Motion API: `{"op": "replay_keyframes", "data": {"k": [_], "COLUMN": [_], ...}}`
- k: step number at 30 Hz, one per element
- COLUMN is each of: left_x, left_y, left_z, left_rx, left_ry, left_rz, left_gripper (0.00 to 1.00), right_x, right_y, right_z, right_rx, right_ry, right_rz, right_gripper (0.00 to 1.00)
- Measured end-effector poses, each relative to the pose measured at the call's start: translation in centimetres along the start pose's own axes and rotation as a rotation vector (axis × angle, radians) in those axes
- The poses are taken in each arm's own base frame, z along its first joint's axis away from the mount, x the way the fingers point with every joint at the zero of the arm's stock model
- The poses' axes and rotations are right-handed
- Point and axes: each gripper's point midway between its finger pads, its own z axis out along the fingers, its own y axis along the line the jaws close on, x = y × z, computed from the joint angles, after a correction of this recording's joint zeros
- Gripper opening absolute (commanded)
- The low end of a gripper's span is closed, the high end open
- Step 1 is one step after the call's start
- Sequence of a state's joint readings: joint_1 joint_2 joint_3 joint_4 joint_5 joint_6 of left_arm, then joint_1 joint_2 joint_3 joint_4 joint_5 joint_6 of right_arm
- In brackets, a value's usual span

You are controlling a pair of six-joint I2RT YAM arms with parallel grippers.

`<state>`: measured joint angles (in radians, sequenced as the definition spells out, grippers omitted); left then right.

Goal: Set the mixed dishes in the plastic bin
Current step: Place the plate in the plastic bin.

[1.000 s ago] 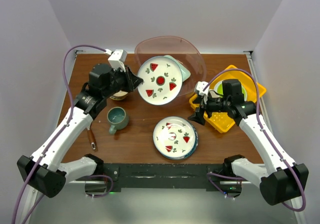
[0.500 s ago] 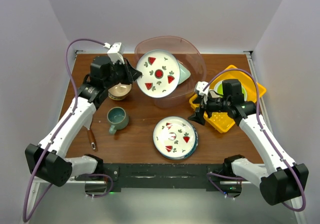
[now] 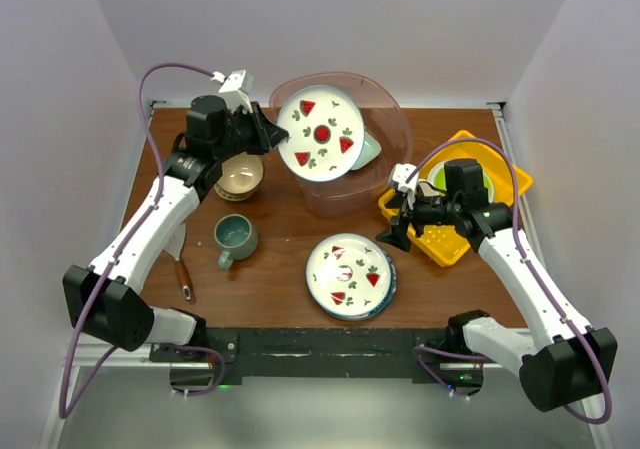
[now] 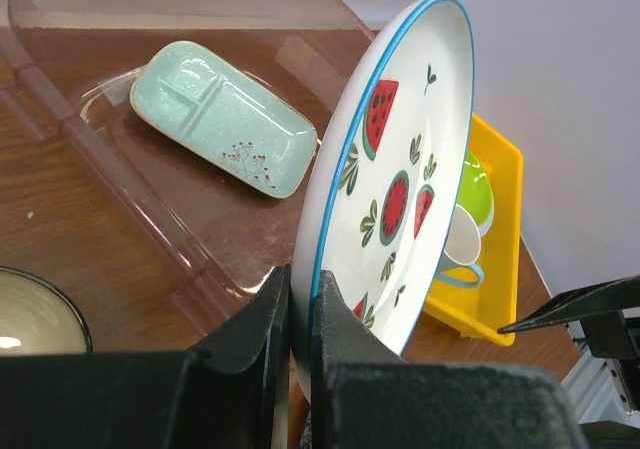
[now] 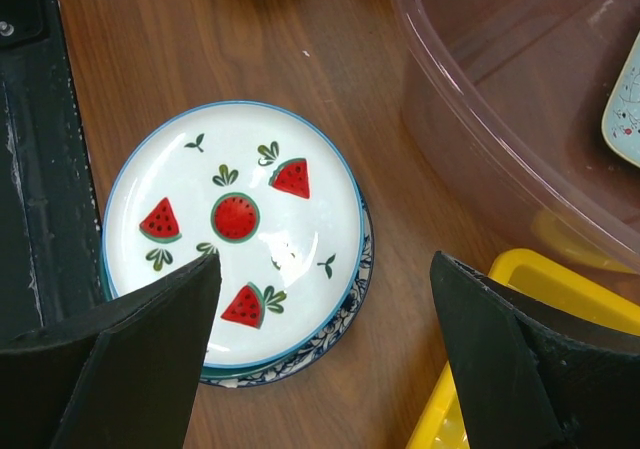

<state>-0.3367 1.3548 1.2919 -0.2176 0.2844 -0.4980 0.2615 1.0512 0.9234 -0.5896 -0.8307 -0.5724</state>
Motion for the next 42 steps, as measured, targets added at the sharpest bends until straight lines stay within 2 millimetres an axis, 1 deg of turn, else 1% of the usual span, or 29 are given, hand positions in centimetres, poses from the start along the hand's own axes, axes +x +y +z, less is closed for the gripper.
{"op": "replay_keyframes", "data": {"k": [9,13,18,23,25,29,34,35,37,40,42], "left_x": [-0.1,-0.8,-1.2,-1.6,-1.7,-1.8,-1.3,-1.0,-0.4,1.4,2.5], "left_y": [1.3,1.6,2.2,2.8,3.1,3.9,5.6,6.2,7.1,8.9,9.9], "left_z": [2.1,3.2,4.8,6.9,7.9,10.5,14.2,15.2,16.6,18.8,19.9], "left_rx": [-0.006,-0.004,-0.005,-0.005,-0.007,-0.017,-0.048,-0.059,-0.076,-0.123,-0.154], "left_ry": [0.013,0.002,-0.001,0.001,0.006,0.016,0.033,0.038,0.047,0.087,0.11], "left_rz": [-0.047,-0.059,-0.083,-0.116,-0.133,-0.174,-0.238,-0.26,-0.286,-0.335,-0.355], "left_gripper": [0.0,0.0,0.0,0.0,0.0,0.0,0.0,0.0,0.0,0.0,0.0], "right_x": [0.0,0.0,0.0,0.0,0.0,0.0,0.0,0.0,0.0,0.0,0.0], "right_y": [0.0,0.0,0.0,0.0,0.0,0.0,0.0,0.0,0.0,0.0,0.1], "right_z": [0.0,0.0,0.0,0.0,0.0,0.0,0.0,0.0,0.0,0.0,0.0], "right_rx": [0.0,0.0,0.0,0.0,0.0,0.0,0.0,0.0,-0.001,-0.002,-0.003], "right_ry": [0.001,0.001,0.001,0.001,0.001,0.001,0.001,0.001,0.001,0.0,0.001], "right_rz": [-0.003,-0.003,-0.003,-0.003,-0.003,-0.003,-0.003,-0.002,-0.002,-0.002,-0.001], "right_gripper": [0.9,0.9,0.9,0.9,0.9,0.9,0.9,0.9,0.9,0.9,0.9]}}
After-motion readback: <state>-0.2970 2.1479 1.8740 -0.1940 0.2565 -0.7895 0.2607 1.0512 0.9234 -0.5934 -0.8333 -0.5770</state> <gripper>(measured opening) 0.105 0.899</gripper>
